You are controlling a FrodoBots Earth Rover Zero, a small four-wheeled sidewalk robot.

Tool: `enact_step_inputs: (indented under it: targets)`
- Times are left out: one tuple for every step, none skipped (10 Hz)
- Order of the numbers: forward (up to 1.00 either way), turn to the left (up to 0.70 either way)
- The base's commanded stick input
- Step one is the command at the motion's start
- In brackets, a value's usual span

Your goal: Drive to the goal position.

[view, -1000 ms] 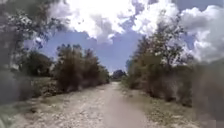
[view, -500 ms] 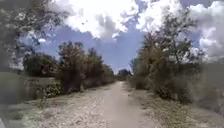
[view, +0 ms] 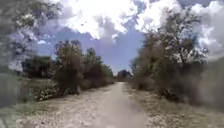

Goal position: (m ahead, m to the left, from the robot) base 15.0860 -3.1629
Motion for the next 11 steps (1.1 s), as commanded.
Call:
enact_step_inputs:
  targets:
    - [0.70,0.00]
    - [0.70,0.00]
    - [0.70,0.00]
    - [0.70,0.00]
    - [0.70,0.00]
    - [0.70,0.00]
    - [0.70,0.00]
    - [0.70,0.00]
    - [0.70,0.00]
    - [0.70,0.00]
    - [0.70,0.00]
